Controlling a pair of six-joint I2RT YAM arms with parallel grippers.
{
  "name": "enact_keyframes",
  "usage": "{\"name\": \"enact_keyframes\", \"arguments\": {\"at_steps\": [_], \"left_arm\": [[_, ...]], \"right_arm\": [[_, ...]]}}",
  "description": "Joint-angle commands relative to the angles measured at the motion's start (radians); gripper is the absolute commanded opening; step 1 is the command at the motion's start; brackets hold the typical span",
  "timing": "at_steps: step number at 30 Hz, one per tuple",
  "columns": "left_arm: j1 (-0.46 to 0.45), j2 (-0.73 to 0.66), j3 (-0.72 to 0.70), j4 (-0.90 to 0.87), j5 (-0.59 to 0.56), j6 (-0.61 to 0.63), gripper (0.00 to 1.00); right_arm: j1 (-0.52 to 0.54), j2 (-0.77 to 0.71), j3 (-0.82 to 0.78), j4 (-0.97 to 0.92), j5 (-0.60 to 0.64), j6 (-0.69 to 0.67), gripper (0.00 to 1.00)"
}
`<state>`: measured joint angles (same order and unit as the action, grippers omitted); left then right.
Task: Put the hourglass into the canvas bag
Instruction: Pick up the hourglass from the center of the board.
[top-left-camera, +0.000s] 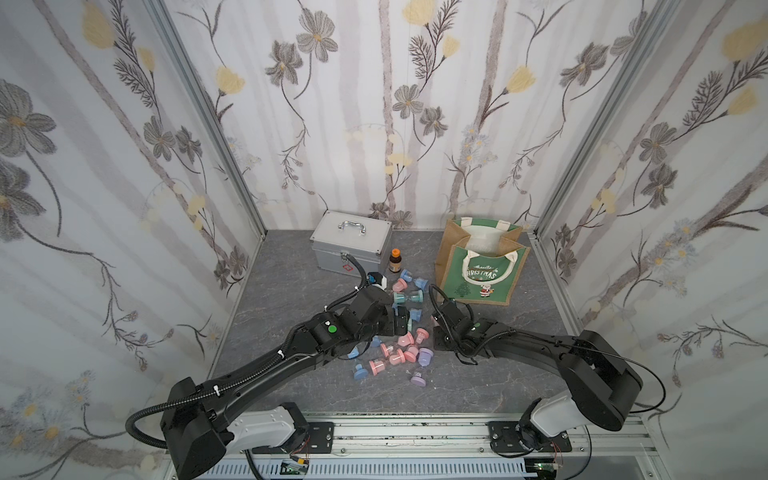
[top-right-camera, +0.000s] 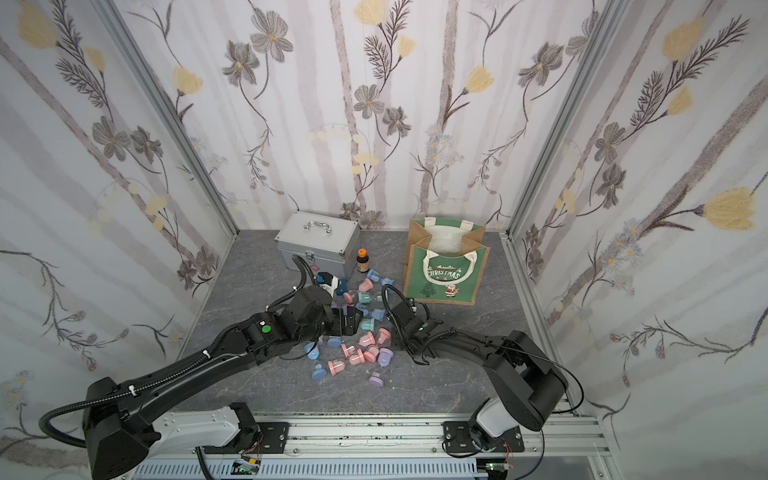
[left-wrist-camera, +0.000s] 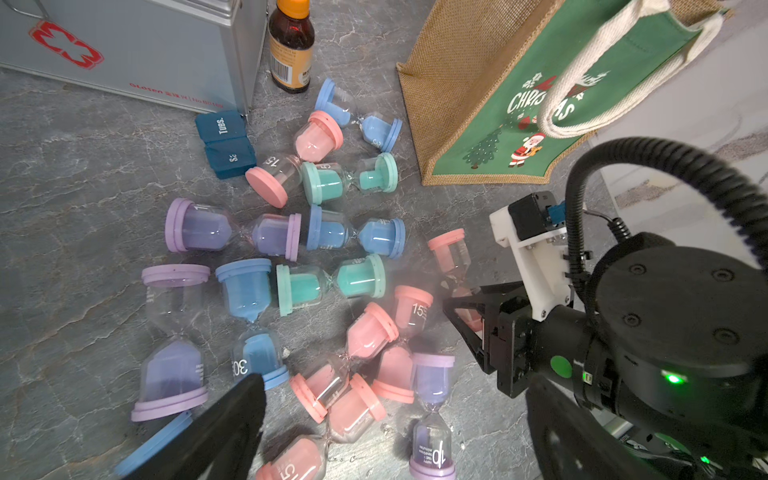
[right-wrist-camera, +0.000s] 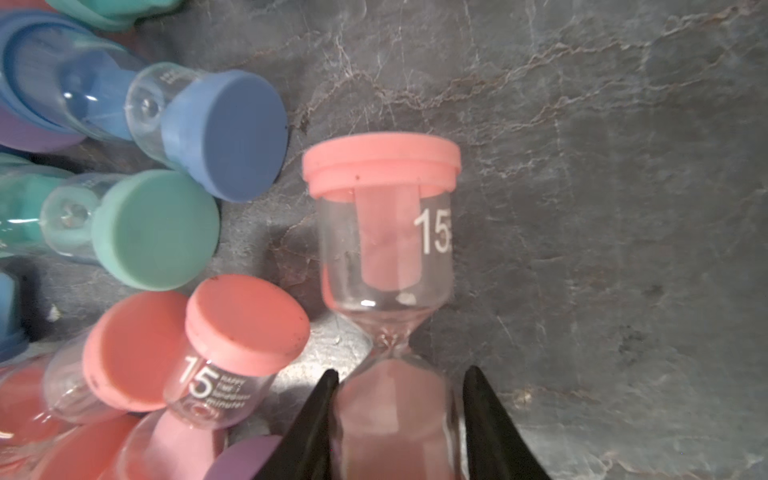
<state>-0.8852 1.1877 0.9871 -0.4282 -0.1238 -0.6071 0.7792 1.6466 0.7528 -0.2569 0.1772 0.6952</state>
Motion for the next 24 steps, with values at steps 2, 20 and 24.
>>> {"name": "enact_keyframes", "arguments": {"at_steps": [2, 20, 24], "left_arm": [[0.002, -0.008, 0.013, 0.030, -0.024, -0.011, 1.00], [0.002, 0.009, 0.123, 0.079, -0.054, 0.028, 1.00], [0.002, 0.054, 0.178, 0.095, -0.030, 0.049, 1.00]], "right_arm": [[-0.039, -0.077, 0.000, 0.039, -0.051, 0.000, 0.26], [-0.140, -0.358, 0.357, -0.184, 0.080, -0.099, 0.21], [-0.219, -0.320, 0.486, -0.220, 0.121, -0.152, 0.21]]}}
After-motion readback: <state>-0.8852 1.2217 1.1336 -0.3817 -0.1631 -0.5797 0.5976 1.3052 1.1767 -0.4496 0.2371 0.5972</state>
